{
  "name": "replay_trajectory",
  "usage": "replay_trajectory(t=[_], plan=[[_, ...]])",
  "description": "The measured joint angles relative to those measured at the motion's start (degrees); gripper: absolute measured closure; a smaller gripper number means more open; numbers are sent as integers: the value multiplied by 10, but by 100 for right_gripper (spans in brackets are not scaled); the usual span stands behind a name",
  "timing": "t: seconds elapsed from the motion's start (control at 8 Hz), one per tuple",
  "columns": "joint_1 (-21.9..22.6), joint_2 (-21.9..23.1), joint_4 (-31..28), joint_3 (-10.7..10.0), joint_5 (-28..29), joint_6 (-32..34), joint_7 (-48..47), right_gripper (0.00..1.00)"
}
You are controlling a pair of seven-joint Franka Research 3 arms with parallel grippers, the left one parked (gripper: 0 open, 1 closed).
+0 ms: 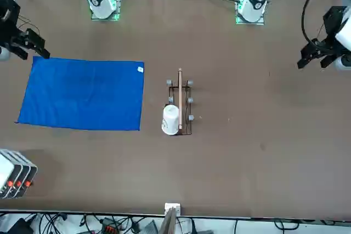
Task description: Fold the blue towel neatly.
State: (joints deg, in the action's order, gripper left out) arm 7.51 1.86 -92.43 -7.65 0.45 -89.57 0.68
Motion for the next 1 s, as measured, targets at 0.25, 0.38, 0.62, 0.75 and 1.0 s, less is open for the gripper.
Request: replay_trajectory(t=[0.25, 0.38, 0.62, 0.75, 1.0], plan=[[0, 0, 1, 0, 0, 0, 0, 0], [-1, -1, 1, 0, -2, 0, -1, 0], [-24, -18, -1, -5, -10, -10, -3, 0], [-51, -33, -8, -8, -10, -30, -1, 0], [-110, -59, -45, -12, -11, -88, 3, 0]])
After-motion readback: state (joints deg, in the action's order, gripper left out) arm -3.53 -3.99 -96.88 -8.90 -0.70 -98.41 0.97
